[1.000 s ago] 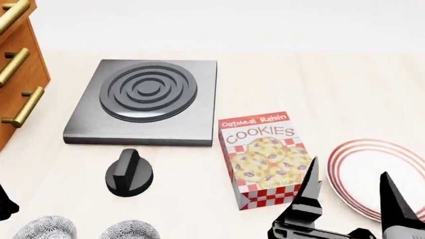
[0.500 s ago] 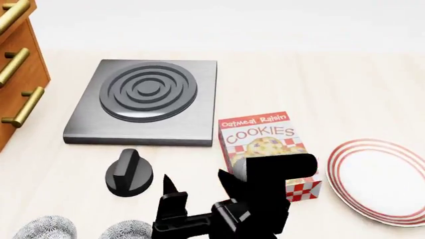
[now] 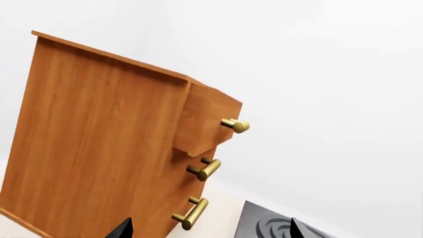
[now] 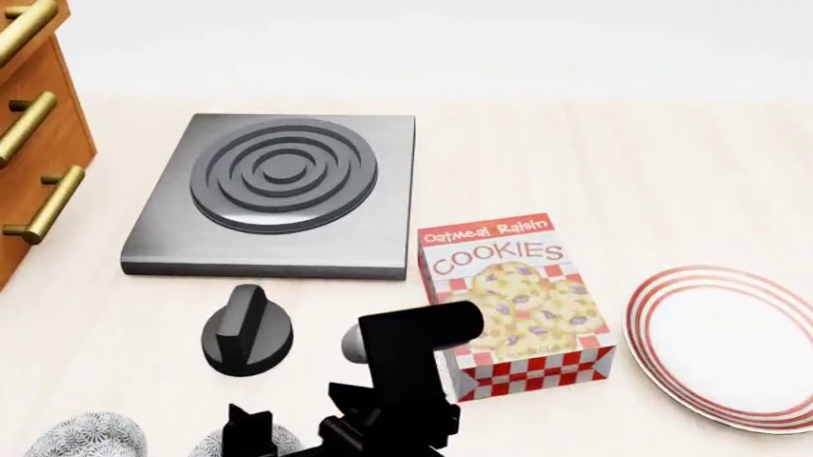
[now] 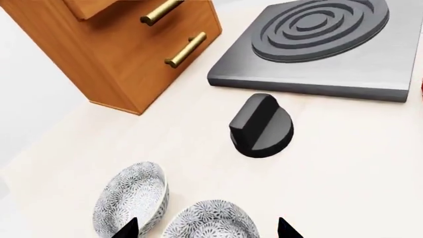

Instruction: Pick the akita bowl from table center and place it on the plate.

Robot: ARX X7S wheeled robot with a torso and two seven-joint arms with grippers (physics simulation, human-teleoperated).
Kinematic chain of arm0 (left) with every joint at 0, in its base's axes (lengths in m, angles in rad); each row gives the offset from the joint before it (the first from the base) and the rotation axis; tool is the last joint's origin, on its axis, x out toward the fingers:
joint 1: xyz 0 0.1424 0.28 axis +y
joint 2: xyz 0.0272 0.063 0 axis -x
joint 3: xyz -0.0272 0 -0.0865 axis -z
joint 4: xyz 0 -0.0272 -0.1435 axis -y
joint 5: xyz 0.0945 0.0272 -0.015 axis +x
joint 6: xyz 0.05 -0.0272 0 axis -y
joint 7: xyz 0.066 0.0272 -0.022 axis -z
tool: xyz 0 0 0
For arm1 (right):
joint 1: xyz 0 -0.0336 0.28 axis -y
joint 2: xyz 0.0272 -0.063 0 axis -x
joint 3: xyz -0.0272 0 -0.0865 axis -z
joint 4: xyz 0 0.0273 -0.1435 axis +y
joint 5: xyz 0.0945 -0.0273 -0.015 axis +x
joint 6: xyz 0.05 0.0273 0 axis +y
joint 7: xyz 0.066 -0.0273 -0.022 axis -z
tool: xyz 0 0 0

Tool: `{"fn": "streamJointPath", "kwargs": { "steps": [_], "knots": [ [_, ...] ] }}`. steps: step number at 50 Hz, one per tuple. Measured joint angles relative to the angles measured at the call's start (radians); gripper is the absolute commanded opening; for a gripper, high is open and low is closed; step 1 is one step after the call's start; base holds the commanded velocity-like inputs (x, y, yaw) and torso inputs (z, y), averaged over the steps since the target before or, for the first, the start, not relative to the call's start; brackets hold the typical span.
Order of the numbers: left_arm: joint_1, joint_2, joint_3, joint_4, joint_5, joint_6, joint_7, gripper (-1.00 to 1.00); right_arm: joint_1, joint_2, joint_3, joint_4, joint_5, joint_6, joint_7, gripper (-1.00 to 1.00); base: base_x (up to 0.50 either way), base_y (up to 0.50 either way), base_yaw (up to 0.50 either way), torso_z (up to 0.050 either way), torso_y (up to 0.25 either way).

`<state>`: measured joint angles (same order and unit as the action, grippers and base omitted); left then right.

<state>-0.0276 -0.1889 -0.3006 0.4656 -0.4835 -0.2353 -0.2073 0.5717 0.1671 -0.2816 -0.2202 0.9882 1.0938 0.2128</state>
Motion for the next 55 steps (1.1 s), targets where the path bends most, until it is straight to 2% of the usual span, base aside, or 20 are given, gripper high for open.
{"fn": "streamJointPath", "kwargs": {
  "steps": [16,55],
  "knots": [
    [0.005,-0.007,-0.001,0.003,-0.018,0.004,-0.007,1.00,0.021,0.010,-0.013,0.071,-0.004,-0.009,-0.010,1.00,0.00,0.00,0.00,0.000,0.000],
    [0.017,-0.028,0.011,0.011,-0.049,0.019,-0.010,1.00,0.030,0.029,-0.083,0.292,-0.062,-0.104,-0.147,1.00,0.00,0.00,0.00,0.000,0.000]
  ]
}}
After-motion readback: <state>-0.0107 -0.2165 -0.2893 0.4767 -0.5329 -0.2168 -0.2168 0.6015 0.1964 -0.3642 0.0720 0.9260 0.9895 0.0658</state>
